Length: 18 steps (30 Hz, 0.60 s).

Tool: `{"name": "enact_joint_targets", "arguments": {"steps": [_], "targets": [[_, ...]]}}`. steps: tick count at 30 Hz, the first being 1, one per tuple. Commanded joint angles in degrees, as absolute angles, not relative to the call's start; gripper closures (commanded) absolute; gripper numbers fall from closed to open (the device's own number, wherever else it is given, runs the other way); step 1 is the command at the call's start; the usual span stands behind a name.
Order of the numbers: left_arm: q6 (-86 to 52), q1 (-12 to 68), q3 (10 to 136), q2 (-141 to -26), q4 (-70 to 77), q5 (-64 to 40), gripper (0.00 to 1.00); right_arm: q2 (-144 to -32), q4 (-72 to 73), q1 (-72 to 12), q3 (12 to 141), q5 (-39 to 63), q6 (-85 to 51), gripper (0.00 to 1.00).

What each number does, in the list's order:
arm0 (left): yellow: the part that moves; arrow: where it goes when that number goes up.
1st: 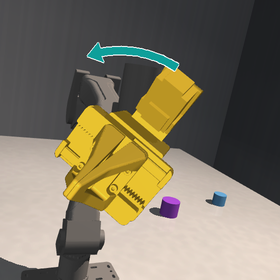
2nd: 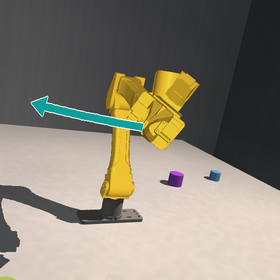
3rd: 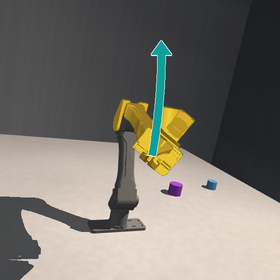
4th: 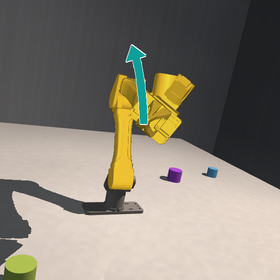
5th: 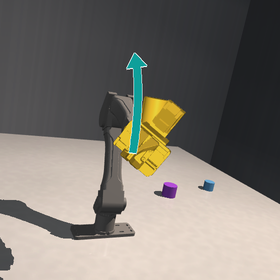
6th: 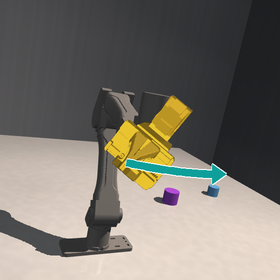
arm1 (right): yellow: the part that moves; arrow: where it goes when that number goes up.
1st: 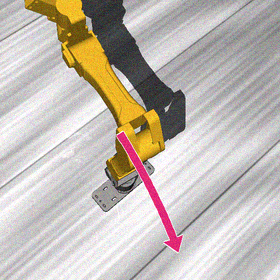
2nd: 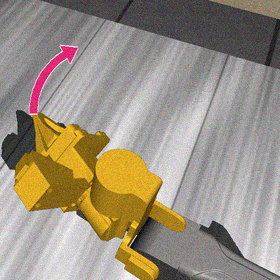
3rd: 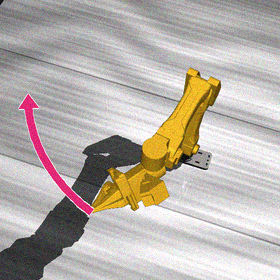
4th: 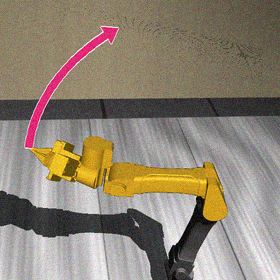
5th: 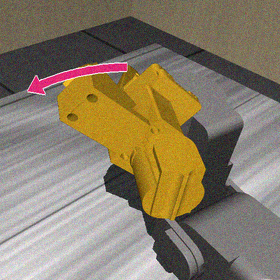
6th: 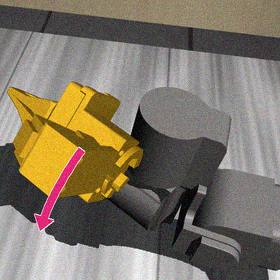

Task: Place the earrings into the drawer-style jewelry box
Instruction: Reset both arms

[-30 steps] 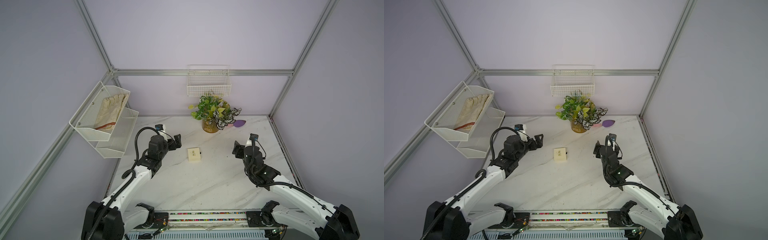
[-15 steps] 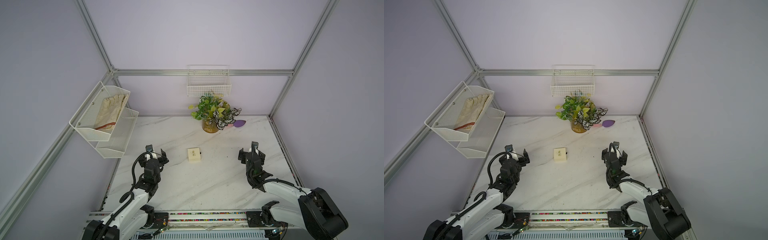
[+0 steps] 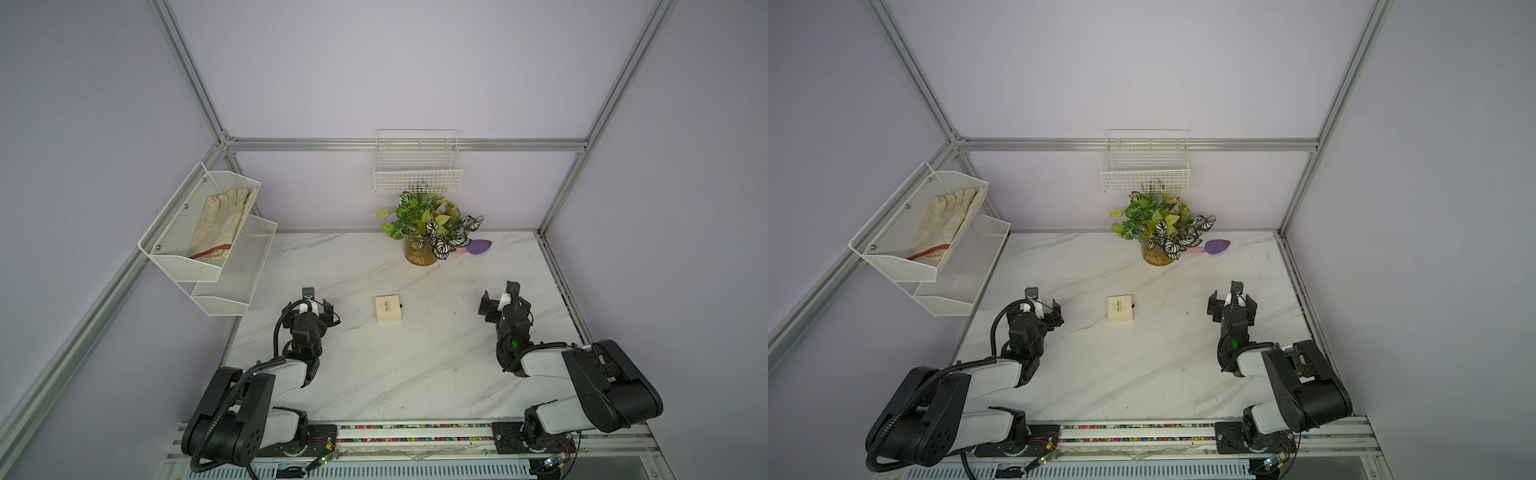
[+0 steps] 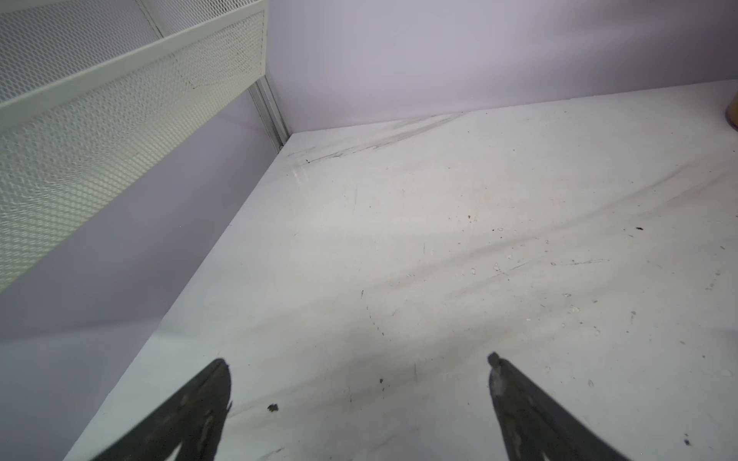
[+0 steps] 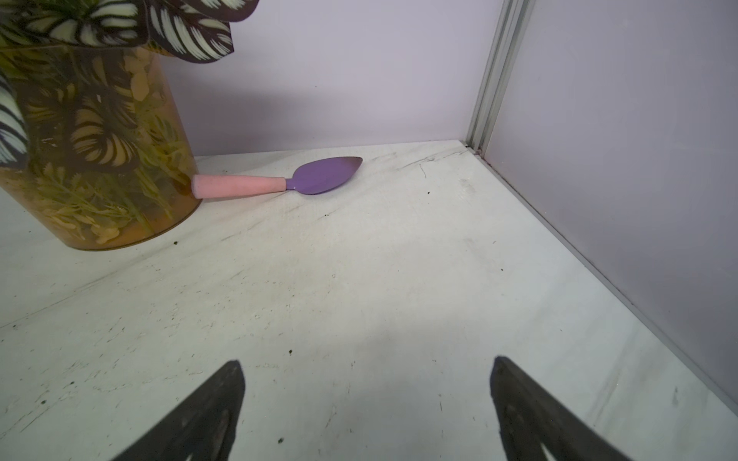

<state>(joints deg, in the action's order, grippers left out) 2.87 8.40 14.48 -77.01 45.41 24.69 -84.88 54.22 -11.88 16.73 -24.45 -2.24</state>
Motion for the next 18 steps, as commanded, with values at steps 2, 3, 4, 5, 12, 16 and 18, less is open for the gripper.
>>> {"name": "enact_joint_targets", "arguments": {"steps": [2, 3, 4, 5, 12, 16, 18], "targets": [[2.51, 4.61, 19.18, -83.96, 54.11, 17.9, 0.0, -89.04, 65.68, -9.57, 18.1, -19.29, -1.47, 0.03], [1.99, 4.03, 19.64, -85.36, 54.18, 17.42, 0.0, -89.95, 66.27, -9.16, 18.47, -18.56, -0.79, 0.03], [1.44, 3.5, 20.17, -87.02, 54.55, 16.91, 0.0, -91.04, 66.53, -8.97, 19.12, -18.33, -0.32, 0.03], [1.24, 3.12, 20.71, -88.49, 54.9, 16.47, 0.0, -92.34, 67.34, -8.6, 19.62, -18.15, -0.03, 0.03], [-1.05, 0.62, 22.42, -89.61, 51.94, 13.99, 0.0, -102.8, 72.81, -7.05, 22.37, -18.04, -0.39, 0.03], [-0.89, 0.62, 22.18, -89.41, 52.33, 13.98, 0.0, -102.37, 67.6, -6.3, 24.48, -18.62, -1.2, 0.03], [-0.8, 0.62, 22.16, -89.55, 52.52, 14.01, 0.0, -102.74, 67.88, -6.32, 24.8, -18.55, -0.9, 0.03]]}}
